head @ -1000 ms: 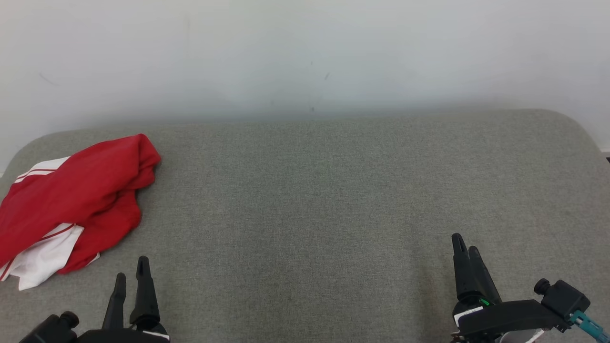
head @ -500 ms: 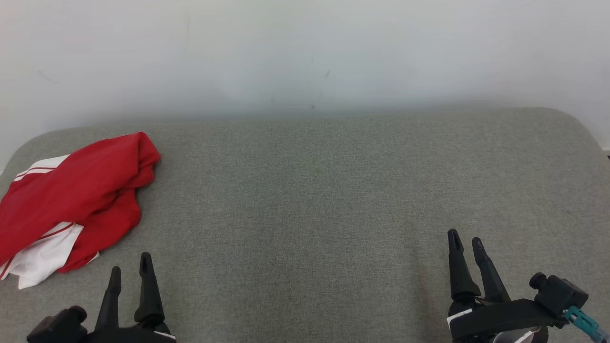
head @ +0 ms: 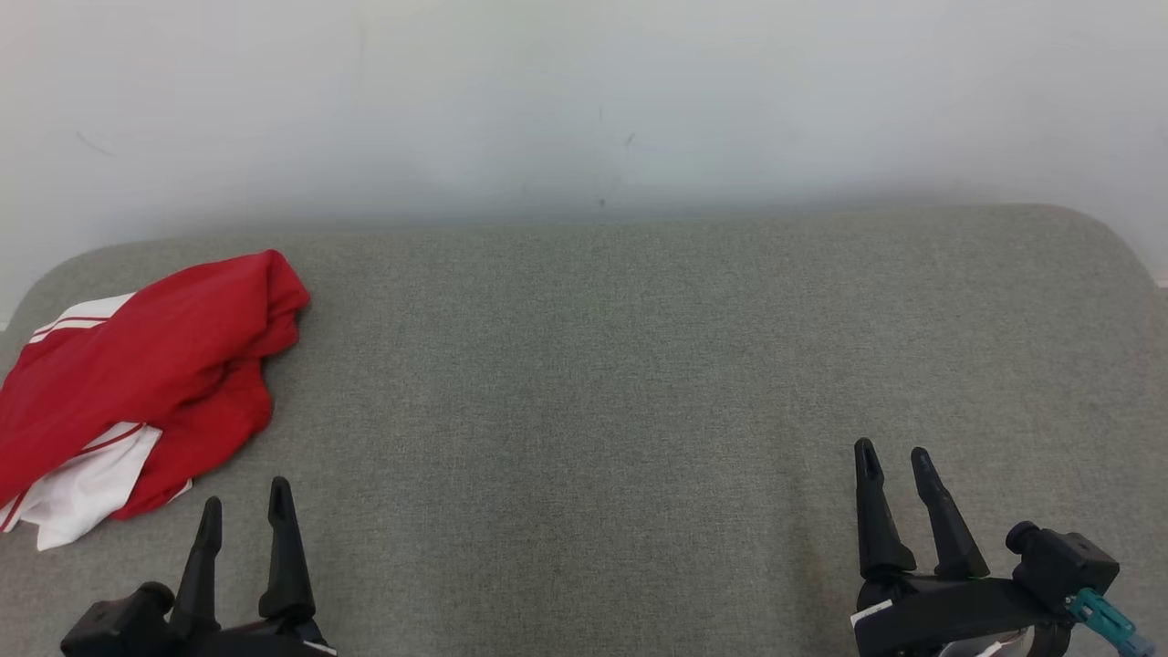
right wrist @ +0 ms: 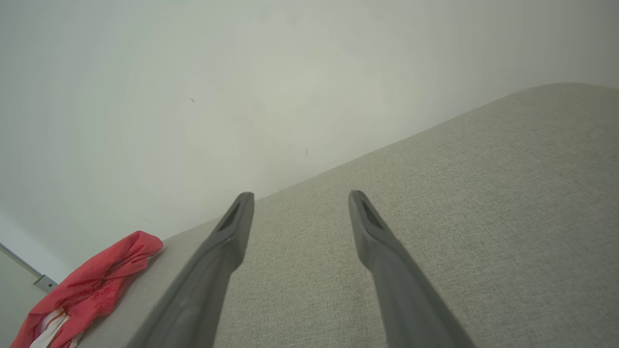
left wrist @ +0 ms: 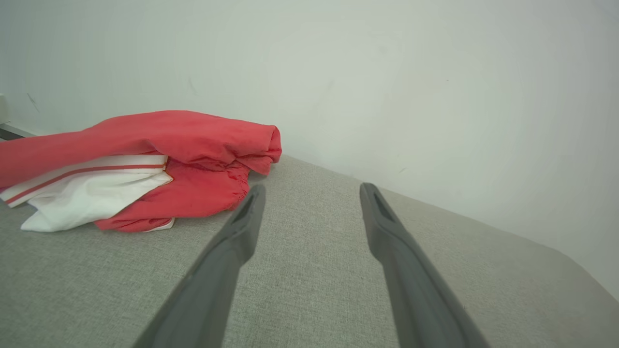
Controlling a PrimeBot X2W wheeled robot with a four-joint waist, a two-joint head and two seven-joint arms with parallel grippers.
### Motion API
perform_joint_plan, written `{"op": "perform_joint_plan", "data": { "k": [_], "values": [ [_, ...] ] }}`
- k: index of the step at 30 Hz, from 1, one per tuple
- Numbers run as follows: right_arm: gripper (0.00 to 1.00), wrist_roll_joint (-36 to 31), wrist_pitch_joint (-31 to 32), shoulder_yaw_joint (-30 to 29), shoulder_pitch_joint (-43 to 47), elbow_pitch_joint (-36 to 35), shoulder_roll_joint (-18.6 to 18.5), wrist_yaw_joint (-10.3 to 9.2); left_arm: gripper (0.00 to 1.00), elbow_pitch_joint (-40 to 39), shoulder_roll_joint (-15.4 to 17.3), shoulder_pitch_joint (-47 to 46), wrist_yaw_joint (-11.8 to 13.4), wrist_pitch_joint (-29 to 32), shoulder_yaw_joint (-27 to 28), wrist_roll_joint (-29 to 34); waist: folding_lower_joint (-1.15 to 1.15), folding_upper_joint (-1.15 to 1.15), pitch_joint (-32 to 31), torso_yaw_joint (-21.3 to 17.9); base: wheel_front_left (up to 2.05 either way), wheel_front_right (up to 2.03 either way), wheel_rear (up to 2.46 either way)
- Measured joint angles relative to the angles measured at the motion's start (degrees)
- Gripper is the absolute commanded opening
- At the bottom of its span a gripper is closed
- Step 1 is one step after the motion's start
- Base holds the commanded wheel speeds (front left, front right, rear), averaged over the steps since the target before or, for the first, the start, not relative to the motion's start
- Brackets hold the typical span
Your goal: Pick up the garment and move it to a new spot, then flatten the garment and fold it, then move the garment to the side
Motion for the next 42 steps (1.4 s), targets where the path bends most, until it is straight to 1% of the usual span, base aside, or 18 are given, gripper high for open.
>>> {"op": "perform_joint_plan", "data": {
  "k": [10, 14, 22, 42],
  "values": [
    [1.0, -5.8, -1.2, -0.5, 0.2, -0.4, 0.0, 0.0, 1.0, -1.3, 0.3, 0.9, -1.4, -1.3, 0.7, 4.3, 0.0, 0.0, 0.2, 0.3, 0.0, 0.0, 0.0],
    [1.0, -7.3, -1.6, -0.6, 0.2, -0.4, 0.0, 0.0, 1.0, -1.3, 0.3, 1.6, -1.4, -1.8, 0.8, 5.8, 0.0, 0.0, 0.1, 0.4, 0.0, 0.0, 0.0],
    [1.0, -11.5, -2.6, -0.8, 0.3, -0.3, 0.0, 0.0, 1.0, -0.7, 0.4, 2.0, -0.9, -2.6, 1.2, 10.9, 0.0, 0.0, -0.2, 0.5, 0.0, 0.0, 0.0],
    [1.0, -19.7, -4.8, -1.9, 0.9, 0.5, 0.0, 0.0, 1.0, 1.5, 0.4, 3.1, -1.1, -4.9, 2.6, 18.5, 0.0, 0.0, -1.2, 0.4, 0.0, 0.0, 0.0]
  ]
}}
